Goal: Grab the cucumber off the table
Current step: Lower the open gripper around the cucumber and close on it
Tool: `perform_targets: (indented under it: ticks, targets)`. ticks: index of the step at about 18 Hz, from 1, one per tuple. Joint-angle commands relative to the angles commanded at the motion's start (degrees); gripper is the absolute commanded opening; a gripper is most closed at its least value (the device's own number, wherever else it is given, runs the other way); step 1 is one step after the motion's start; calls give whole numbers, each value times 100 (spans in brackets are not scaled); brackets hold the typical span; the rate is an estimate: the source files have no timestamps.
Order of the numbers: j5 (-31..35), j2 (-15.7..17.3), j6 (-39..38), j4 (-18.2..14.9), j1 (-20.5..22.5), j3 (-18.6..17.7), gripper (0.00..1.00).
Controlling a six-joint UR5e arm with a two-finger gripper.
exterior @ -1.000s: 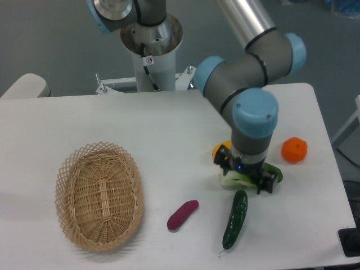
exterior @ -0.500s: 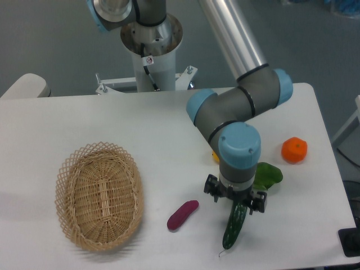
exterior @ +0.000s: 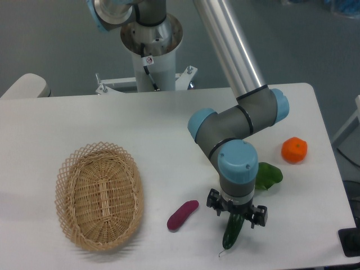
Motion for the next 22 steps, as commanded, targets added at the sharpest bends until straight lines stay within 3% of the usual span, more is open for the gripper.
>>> perform_targets:
  ticks: [22]
  targets:
    - [299, -158, 212, 352, 9, -264, 100]
